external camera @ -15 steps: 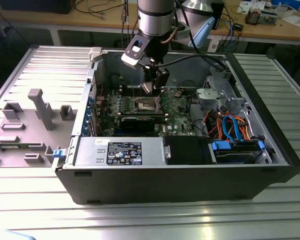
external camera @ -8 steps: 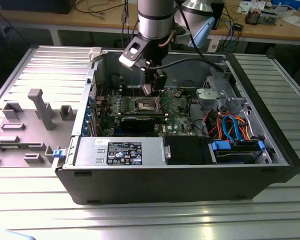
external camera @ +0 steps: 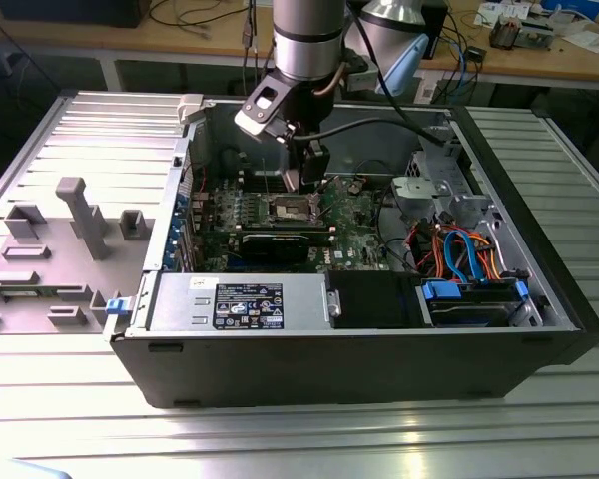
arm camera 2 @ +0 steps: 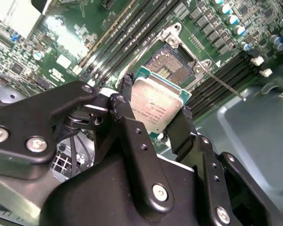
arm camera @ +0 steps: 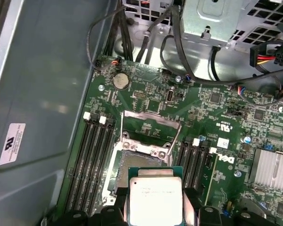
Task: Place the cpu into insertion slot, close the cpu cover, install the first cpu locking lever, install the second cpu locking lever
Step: 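Place the cpu into insertion slot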
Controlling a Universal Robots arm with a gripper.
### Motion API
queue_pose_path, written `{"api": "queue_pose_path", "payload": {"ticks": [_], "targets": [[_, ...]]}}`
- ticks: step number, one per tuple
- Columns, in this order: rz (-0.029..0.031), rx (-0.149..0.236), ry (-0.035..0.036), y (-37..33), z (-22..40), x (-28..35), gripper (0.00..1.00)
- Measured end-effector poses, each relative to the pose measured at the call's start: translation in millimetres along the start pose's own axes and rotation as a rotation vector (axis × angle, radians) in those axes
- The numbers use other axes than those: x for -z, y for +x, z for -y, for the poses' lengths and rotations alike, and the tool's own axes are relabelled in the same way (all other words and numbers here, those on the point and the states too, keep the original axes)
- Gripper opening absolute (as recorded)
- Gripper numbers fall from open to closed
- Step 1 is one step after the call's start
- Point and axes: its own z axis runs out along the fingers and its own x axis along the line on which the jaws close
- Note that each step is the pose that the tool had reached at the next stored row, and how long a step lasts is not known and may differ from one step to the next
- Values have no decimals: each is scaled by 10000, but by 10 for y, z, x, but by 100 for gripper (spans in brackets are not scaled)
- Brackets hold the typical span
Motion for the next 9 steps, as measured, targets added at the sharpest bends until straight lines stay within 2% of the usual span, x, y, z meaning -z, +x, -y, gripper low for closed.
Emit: {"api": "queue_pose_path", "payload": {"ticks": [1,3,6,9], "targets": [[43,-56,10,0,0,-1,55],[84,-214,17,0,-1,-6,55],[96,-501,47,0,1,-16,55],[62,-676,216,0,1,-26,55]]}}
